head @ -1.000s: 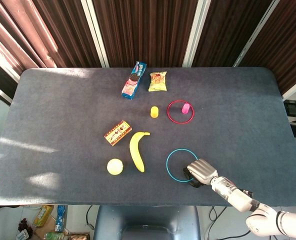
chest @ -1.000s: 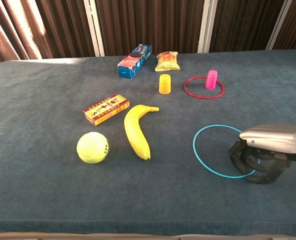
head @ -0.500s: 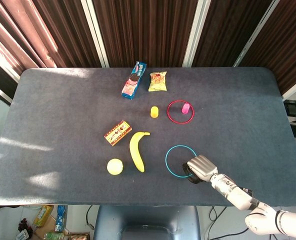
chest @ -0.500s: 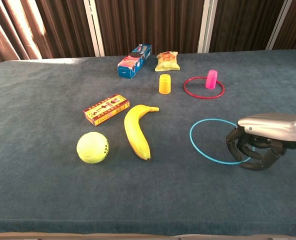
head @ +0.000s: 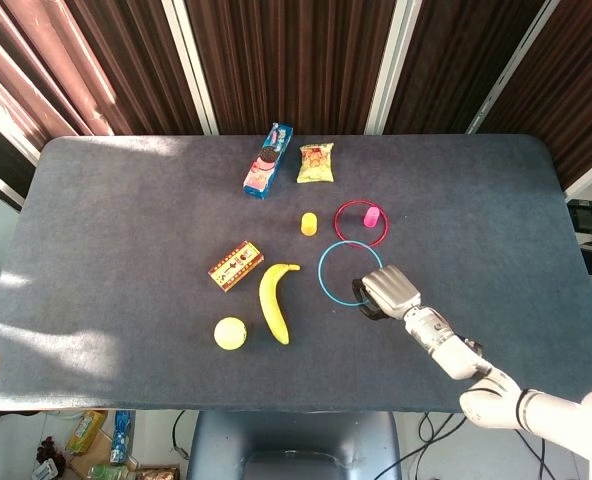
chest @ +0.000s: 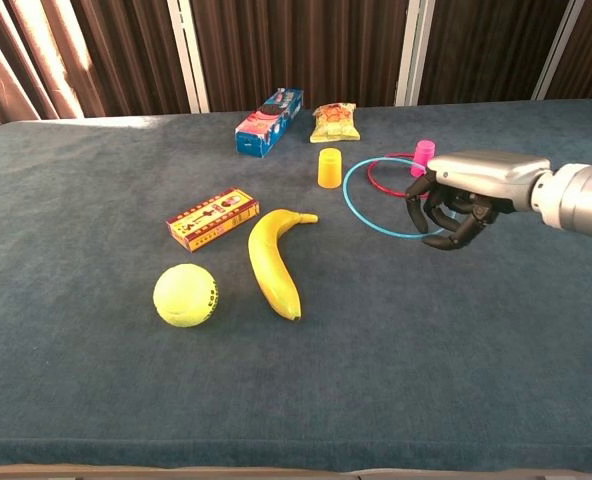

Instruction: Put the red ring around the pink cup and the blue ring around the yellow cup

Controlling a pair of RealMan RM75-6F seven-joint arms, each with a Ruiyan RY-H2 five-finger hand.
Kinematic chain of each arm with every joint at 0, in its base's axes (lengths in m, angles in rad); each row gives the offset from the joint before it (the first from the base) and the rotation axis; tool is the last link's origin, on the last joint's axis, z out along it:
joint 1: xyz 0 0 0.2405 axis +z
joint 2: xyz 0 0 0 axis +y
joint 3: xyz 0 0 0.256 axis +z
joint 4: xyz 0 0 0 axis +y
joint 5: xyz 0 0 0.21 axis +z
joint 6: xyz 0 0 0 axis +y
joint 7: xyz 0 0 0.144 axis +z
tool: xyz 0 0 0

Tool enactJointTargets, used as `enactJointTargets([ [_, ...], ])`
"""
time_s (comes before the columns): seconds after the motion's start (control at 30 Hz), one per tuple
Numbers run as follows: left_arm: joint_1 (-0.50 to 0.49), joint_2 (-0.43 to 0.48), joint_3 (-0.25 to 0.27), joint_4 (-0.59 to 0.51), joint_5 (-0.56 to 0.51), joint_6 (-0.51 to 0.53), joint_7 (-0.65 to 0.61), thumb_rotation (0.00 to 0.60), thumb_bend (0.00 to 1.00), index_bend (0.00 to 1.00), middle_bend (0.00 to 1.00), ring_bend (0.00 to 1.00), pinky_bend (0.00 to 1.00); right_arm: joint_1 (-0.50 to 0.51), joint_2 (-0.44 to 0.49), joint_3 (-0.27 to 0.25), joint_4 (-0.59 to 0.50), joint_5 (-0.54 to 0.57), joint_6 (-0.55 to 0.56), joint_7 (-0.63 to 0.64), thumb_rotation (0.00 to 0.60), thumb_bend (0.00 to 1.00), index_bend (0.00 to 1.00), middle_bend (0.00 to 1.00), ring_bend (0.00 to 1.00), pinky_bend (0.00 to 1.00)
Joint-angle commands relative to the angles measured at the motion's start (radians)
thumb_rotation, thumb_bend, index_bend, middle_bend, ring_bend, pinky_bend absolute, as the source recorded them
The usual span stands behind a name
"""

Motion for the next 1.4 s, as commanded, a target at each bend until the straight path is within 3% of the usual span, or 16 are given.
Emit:
enactJointTargets([
  [0.03,0.000,-0.001,-0.001,0.001,-0.002,-0.001,0.003,0.600,0.43,0.16,0.00,0.00,0.15,0.075,-0.078,0.054,0.101,0.019,-0.042,0.024,0.600,0.61,0.93,0.89,1.00,0.98],
  [0.27,-0.001,-0.003,0.001,0.005,0.000,0.000,0.007,0.600,0.43,0.16,0.00,0.00,0.15,0.147,-0.155,0.091,0.218,0.034,-0.083,0.041,0.600,0.61,0.93,0.89,1.00,0.98],
  [0.43,0.001,-0.007,0.002,0.020,-0.007,-0.009,-0.002,0.600,0.43,0.16,0.00,0.00,0.15,0.250,-0.263,0.149,0.404,0.078,-0.161,0.086,0.600,0.61,0.93,0.89,1.00,0.98],
  [0.7,0.007,-0.012,0.001,0.032,-0.004,0.003,-0.009,0.600,0.43,0.16,0.00,0.00,0.15,0.373,-0.387,0.182,0.660,0.104,-0.257,0.187,0.600,0.61,0.93,0.89,1.00,0.98],
  [1.03,0.012,-0.014,-0.003,0.035,-0.016,0.003,-0.010,0.600,0.43,0.16,0.00,0.00,0.15,0.451,-0.489,0.155,0.844,0.086,-0.345,0.327,0.600,0.61,0.93,0.89,1.00,0.98],
  [1.3,0.014,-0.013,-0.003,0.041,-0.019,-0.004,-0.021,0.600,0.44,0.16,0.00,0.00,0.15,0.452,-0.522,0.113,0.903,0.058,-0.365,0.382,0.600,0.60,0.86,0.89,1.00,0.98],
  [1.4,0.015,-0.014,-0.003,0.043,-0.019,-0.004,-0.024,0.600,0.44,0.16,0.00,0.00,0.15,0.453,-0.523,0.102,0.905,0.050,-0.363,0.398,0.600,0.54,0.82,0.89,1.00,0.98],
])
